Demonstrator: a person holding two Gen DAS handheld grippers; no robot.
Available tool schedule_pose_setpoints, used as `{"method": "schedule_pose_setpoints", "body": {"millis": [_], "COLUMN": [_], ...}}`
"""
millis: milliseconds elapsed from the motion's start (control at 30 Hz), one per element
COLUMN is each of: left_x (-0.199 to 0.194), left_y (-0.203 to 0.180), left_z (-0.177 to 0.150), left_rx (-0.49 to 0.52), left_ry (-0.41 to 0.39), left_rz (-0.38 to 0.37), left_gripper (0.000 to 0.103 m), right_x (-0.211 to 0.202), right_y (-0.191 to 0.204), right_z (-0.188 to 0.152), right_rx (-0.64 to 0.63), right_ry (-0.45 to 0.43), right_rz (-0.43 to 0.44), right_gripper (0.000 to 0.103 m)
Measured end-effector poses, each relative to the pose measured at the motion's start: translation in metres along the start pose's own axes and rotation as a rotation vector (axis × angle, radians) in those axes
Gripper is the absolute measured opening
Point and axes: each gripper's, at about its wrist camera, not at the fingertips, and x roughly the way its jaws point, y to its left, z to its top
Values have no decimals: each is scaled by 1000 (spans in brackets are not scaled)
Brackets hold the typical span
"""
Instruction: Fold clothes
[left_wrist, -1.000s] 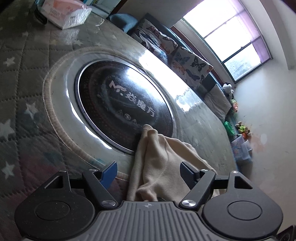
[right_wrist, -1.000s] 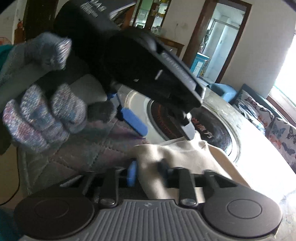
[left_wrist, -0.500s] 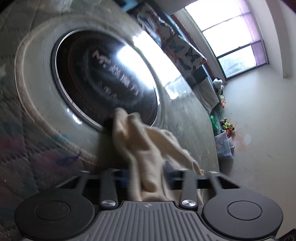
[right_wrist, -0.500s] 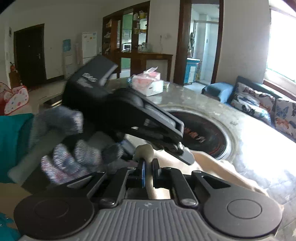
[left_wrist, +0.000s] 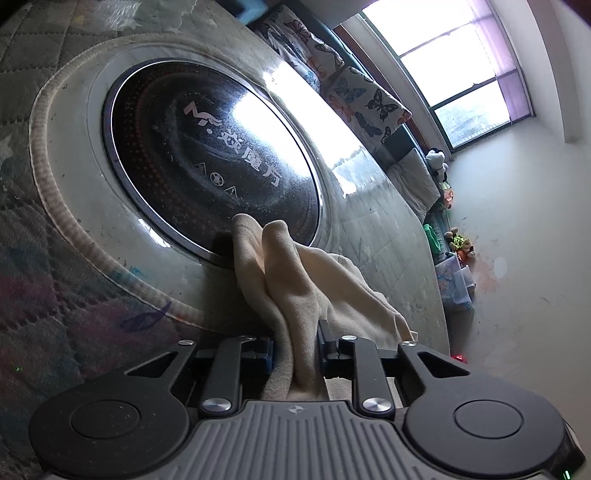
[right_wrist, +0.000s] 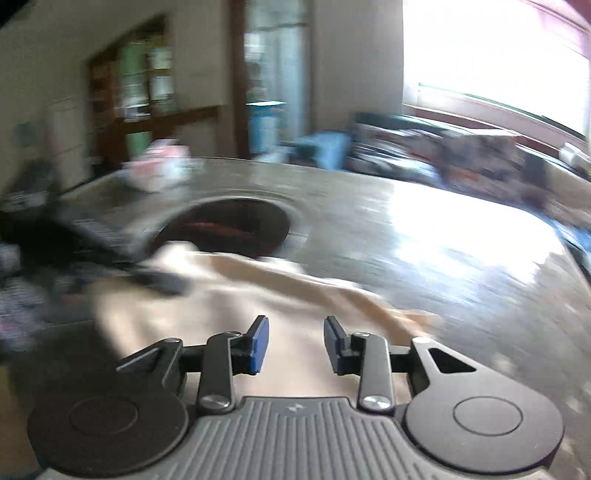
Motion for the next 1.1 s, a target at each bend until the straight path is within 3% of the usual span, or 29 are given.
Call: {"method": "schedule_pose_setpoints", "body": {"millis": [67,167,333,467,500,733,1100], "left_x": [0,0,1,1,0,5,70], "left_y": [0,-3,-13,-22,-27,-63,-144], "left_z": [-1,-1,-5,-8,-9,-13,-26], "left_rx": [6,31,88,147,168,300,431], "left_ry": [-1,-5,-9,-14,-17,-28,54], "left_rz": [4,16,46,74,75,63,-26], "left_gripper": [24,24,23,22,22,19,19], "right_x": [7,16,29,28,28,-1,-67], "right_y": [-26,-55,-79,-83,-83,-85,-145], "right_z": [-5,-14,-25,-31,-32,-29,-27], "right_rx": [63,170,278,283,283,263,260], "right_ry": [14,38,46,21,15,-71,-145], "right_rz": [-71,-112,-71,-28,-20,-51,-265], "right_gripper": [45,45,39,13,12,9,9]}}
